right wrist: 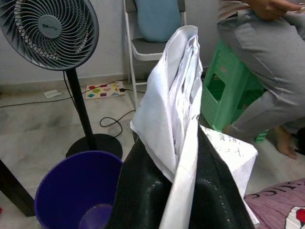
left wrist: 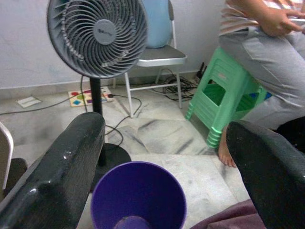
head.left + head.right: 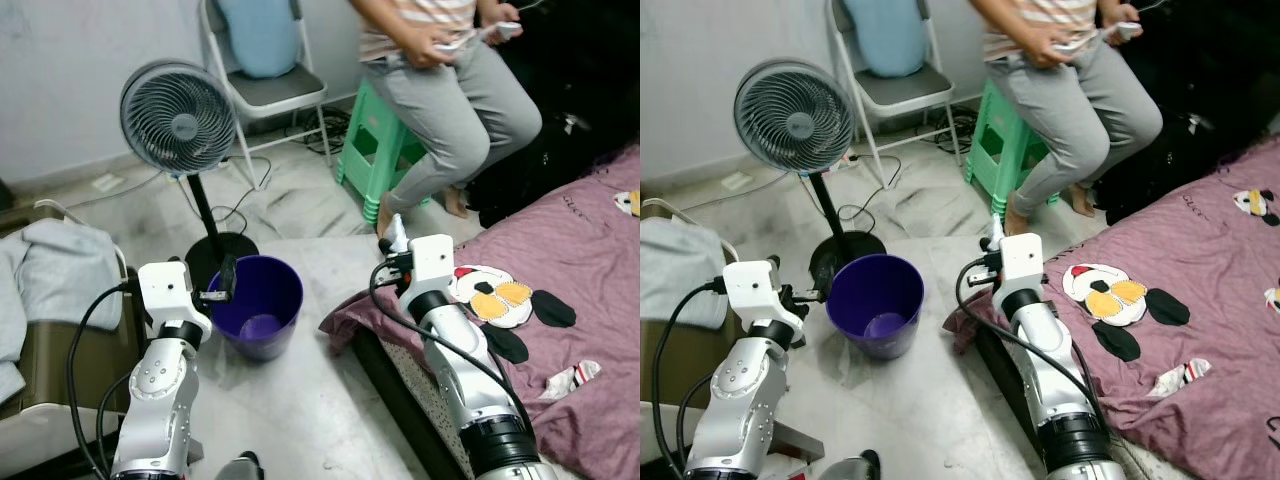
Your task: Clean up the room
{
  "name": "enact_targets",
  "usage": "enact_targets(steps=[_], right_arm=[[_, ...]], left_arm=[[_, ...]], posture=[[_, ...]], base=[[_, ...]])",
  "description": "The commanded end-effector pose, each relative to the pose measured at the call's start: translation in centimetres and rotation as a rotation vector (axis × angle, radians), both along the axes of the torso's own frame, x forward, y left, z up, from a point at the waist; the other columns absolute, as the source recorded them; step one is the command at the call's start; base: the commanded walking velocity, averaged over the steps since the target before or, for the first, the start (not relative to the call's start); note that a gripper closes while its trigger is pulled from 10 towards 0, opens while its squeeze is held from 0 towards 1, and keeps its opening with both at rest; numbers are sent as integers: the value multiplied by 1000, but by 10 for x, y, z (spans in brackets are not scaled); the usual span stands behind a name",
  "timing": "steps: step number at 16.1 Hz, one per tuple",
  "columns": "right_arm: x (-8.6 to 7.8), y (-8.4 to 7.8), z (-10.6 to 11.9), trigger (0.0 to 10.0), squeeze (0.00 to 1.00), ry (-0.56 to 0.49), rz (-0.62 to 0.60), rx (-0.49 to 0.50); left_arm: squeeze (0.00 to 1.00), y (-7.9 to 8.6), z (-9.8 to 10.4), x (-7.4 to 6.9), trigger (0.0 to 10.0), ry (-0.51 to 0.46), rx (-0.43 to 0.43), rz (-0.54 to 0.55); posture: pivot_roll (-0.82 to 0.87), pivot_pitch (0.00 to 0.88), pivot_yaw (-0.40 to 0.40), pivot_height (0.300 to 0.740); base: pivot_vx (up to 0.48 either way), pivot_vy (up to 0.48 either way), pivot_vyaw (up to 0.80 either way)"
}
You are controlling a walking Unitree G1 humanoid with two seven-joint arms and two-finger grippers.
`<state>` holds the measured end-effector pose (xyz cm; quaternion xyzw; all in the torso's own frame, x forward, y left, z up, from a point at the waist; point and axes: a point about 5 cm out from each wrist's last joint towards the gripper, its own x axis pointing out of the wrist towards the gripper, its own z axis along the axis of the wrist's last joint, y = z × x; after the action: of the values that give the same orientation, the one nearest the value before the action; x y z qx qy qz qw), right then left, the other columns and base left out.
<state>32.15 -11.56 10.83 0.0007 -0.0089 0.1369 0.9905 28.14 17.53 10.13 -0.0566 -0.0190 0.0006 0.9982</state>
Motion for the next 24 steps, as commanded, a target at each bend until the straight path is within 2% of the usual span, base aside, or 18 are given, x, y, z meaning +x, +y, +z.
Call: enact_targets(steps=[1,3,6,18,20,24], right_arm=[[0,0,-1,10000,0,0,-1,5],[0,0,0,10000,0,-4,1,-1],[0,0,0,10000,0,-11,2,0],[0,1,-1,10000,0,-9,5,-7],[0,2,-1,10000,0,-10,7,-6],[0,3,-1,10000,0,-12,11,-7]], left_arm=[[0,0,3,0,10000,-17,3,-15],[0,-1,3,0,10000,-21,3,-23],[0,-3,4,-1,10000,-29,-4,-38],[0,-5,2,0,10000,-19,-14,-60],[0,-5,0,1,10000,-5,-13,-48],[0,-2,-2,2,10000,13,-14,-20]], posture=[[-12,117,-51,740],[-12,117,-51,740],[-14,122,-52,740],[-23,129,-50,740],[-22,131,-50,740],[-18,133,-49,740]], base=[[0,0,0],[0,0,0],[301,0,773],[323,0,0],[0,0,0],[0,0,745]])
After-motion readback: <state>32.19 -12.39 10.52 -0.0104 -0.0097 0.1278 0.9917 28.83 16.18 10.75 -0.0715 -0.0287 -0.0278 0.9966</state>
